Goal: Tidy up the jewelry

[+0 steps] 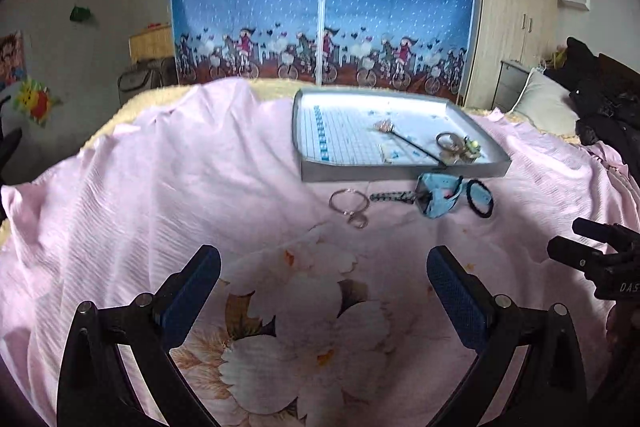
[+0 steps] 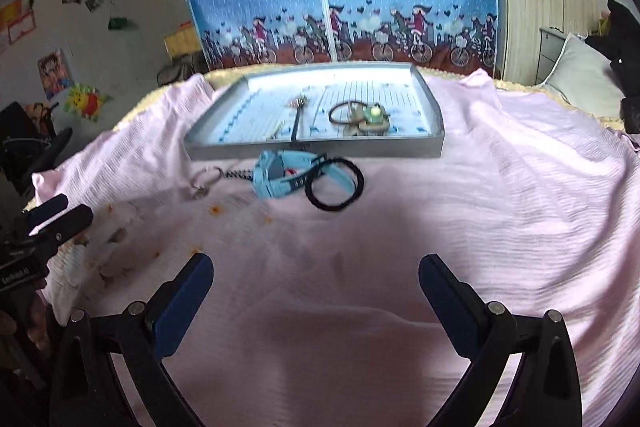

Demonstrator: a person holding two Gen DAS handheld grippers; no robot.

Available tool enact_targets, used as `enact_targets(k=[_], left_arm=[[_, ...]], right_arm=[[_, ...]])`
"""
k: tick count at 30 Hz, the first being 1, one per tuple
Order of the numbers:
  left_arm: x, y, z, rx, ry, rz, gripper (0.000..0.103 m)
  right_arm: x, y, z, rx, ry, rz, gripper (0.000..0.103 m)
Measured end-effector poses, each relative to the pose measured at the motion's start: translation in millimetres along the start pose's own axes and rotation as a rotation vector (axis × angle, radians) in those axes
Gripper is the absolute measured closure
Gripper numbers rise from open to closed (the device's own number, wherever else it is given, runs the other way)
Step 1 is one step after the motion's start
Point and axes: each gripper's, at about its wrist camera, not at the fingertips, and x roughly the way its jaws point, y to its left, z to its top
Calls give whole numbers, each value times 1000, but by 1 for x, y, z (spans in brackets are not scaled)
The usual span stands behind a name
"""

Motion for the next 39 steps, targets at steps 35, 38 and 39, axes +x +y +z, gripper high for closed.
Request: enact_targets(k=[35, 38, 39], left_arm=[[140, 16, 61, 10, 252, -132, 54], [146, 22, 60, -8, 279, -137, 65], [148, 22, 60, -13, 287, -139, 69]], right_arm=[[92, -64, 40, 196, 91, 40, 51], [97, -53, 44, 132, 86, 66, 57], [100, -49, 46, 110, 84, 68, 58]])
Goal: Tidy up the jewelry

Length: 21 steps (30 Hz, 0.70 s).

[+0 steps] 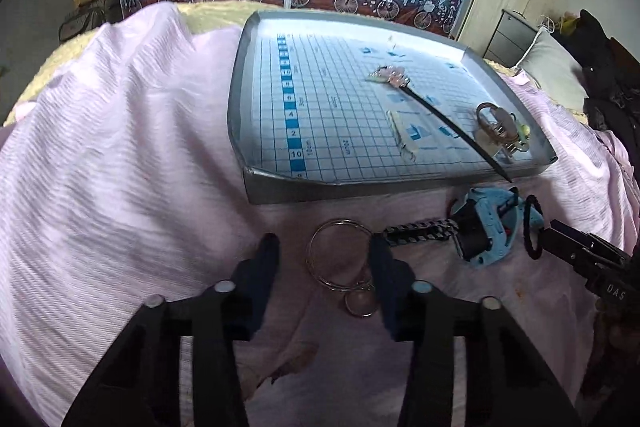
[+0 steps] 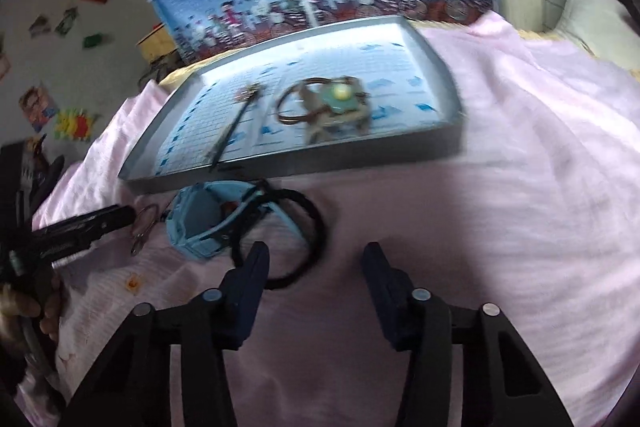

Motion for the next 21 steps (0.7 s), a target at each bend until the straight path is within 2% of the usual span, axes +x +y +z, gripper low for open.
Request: enact_targets(k=[4, 8, 13, 17, 19, 21], left_arm=[[10, 13, 3, -57, 39, 3, 70], [17, 24, 6, -113, 68, -11, 76], [19, 19, 5, -82, 86, -35, 76], [18, 12, 0, -53, 92, -52, 90], [18, 12, -2, -55, 90, -76, 97], [15, 11, -4, -60, 72, -93, 99]], right_arm=[[16, 10, 8, -77, 5, -12, 60], [25, 8, 12, -67, 18, -5, 60], [28, 1, 12, -28, 43, 41, 60], [25, 1, 12, -12, 44, 69, 61], [24, 1, 11, -8, 43, 72, 68], [23, 1, 11, 1, 56, 72, 71]])
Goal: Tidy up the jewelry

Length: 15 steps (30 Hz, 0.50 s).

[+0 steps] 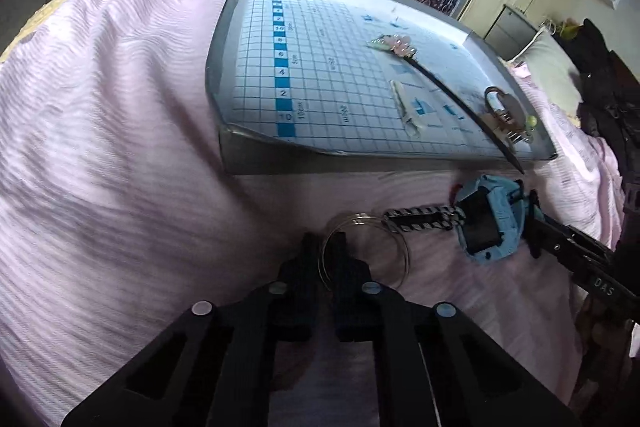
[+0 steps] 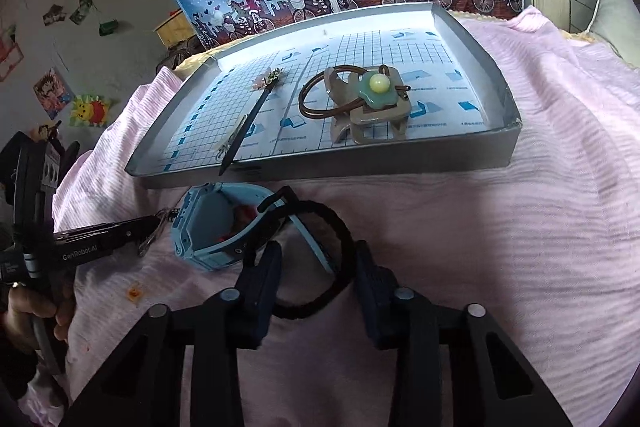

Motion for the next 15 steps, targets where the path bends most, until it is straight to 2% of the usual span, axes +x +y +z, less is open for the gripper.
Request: enact_targets(k=[6, 12, 15], left_arm=[[-6, -18, -8, 53, -41, -57, 99], [-9, -47, -21, 132, -87, -130, 99], [-11, -62, -29, 175, -105, -141, 99]], right_arm=[[-7, -3, -5, 43, 59, -2, 86], [-16, -9, -19, 151, 109, 100, 88], [-19, -7, -21, 148, 103, 99, 91]])
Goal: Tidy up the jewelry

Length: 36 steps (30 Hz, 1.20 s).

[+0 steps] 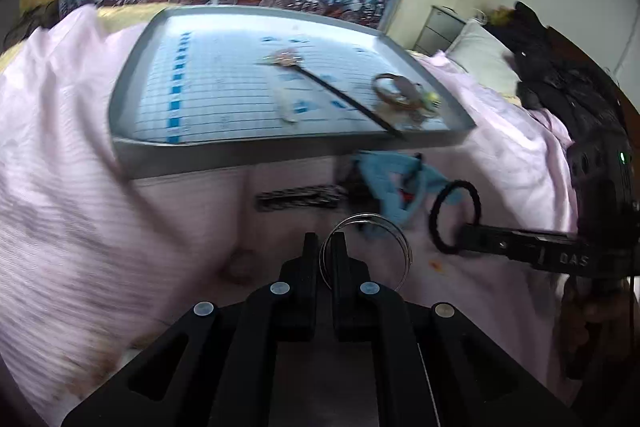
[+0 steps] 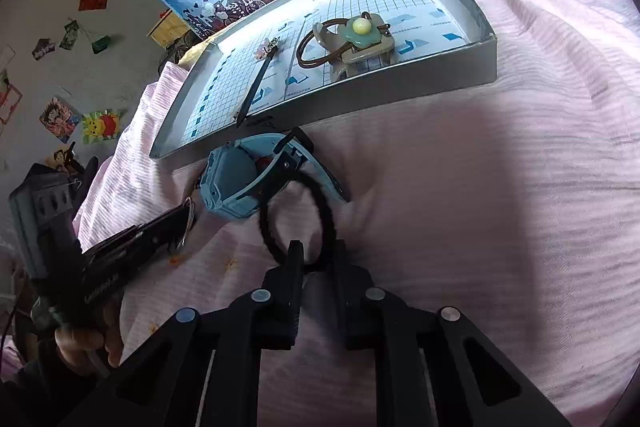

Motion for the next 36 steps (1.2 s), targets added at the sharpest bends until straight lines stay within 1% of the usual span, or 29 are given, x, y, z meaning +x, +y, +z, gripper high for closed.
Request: enact_targets(k=[4, 7, 9, 12, 15, 21, 23, 25, 27, 30, 31, 33, 34, 35, 36], left_arm=[[6, -13, -2, 18, -12, -3, 99], [9, -16, 0, -2, -19, -6, 99], [7, -16, 2, -34, -32, -4, 99], [-1, -15, 8, -109, -74, -15, 101], [-9, -16, 15, -157, -110, -19, 101], [-20, -15, 34, -211, -165, -4, 102], [-21, -13, 41, -221, -171, 0, 102], [-21, -11, 46, -223, -172, 8, 102], [-19, -10, 49, -212, -158, 12, 102], [-11, -6, 44, -194, -106, 10, 102], [-9, -5, 41, -200, -95, 1, 102], [-4, -1, 33, -223, -81, -46, 102], [-3, -1, 30, -225, -72, -47, 101], [1, -1, 28, -223, -52, -35, 97], [4, -2, 26, -216, -31, -20, 89]], right_arm=[[-4, 7, 0, -31, -36, 0, 96], [-9, 13, 0, -64, -71, -6, 96], [-15, 15, 0, -74, -101, -2, 97], [-24, 15, 3, -74, -158, 13, 97], [-33, 15, 7, -64, -213, 32, 97], [-55, 18, 16, -86, -348, 47, 97], [-61, 16, 21, -87, -396, 44, 97], [-62, 13, 26, -81, -422, 41, 97], [-60, 7, 29, -61, -423, 43, 97], [-54, 0, 31, -28, -398, 51, 97], [-52, -2, 31, -20, -388, 56, 97], [-49, -2, 31, -15, -372, 61, 97], [-47, -1, 32, -20, -365, 63, 97], [-47, 1, 31, -24, -360, 63, 97], [-46, 1, 31, -28, -357, 65, 97]])
